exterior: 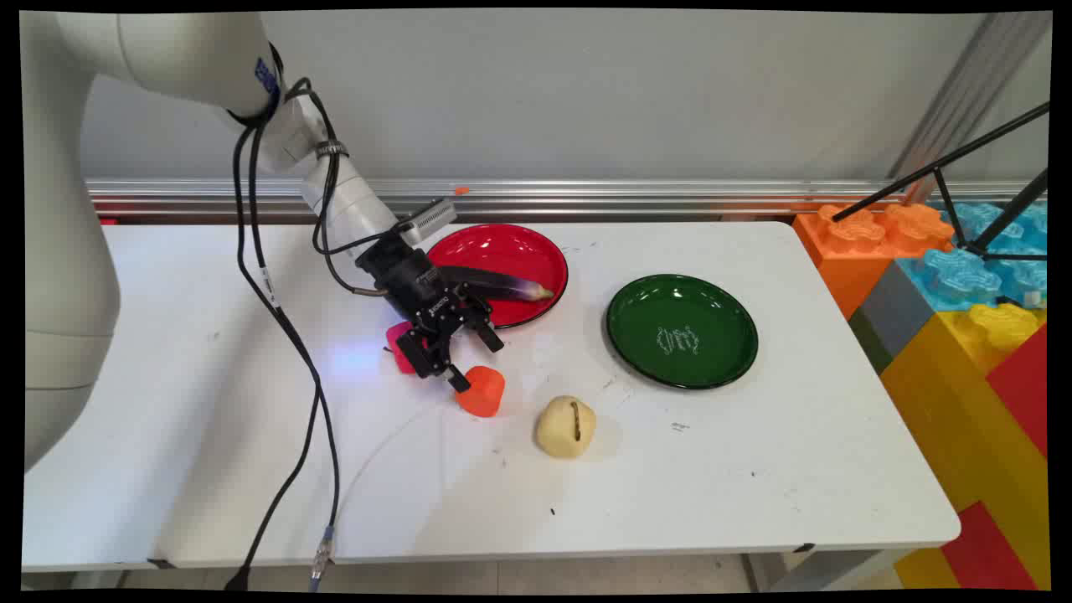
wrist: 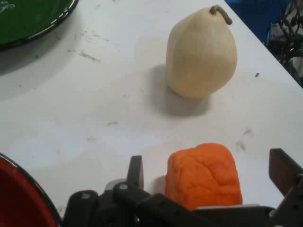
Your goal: Pick up the eggplant from the red plate
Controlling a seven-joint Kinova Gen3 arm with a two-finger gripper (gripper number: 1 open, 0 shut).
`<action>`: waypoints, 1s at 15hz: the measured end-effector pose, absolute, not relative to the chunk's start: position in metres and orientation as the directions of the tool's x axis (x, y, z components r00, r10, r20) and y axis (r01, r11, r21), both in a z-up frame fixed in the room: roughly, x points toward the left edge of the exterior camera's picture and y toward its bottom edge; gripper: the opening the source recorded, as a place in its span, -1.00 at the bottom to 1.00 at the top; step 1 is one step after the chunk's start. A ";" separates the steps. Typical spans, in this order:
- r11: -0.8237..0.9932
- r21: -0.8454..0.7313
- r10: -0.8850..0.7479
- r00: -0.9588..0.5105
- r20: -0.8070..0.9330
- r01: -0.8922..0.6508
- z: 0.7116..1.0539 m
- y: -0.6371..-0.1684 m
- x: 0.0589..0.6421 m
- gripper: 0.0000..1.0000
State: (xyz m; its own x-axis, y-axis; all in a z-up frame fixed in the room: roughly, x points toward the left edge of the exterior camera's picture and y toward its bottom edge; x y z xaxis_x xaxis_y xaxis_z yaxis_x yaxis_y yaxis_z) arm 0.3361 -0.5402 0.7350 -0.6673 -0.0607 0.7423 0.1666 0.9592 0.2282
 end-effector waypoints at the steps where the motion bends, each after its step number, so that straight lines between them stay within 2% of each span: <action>1: 0.960 0.224 -0.058 -0.666 0.744 0.166 0.737 -0.542 0.336 1.00; 15: 0.985 0.133 -0.032 -0.648 0.761 0.109 0.772 -0.598 0.349 1.00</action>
State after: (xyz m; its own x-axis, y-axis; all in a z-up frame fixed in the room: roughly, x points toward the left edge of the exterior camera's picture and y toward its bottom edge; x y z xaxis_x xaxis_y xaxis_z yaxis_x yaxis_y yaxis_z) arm 0.3494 -0.5979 0.7716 -0.6483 -0.0315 0.7607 0.1087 0.9851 0.1334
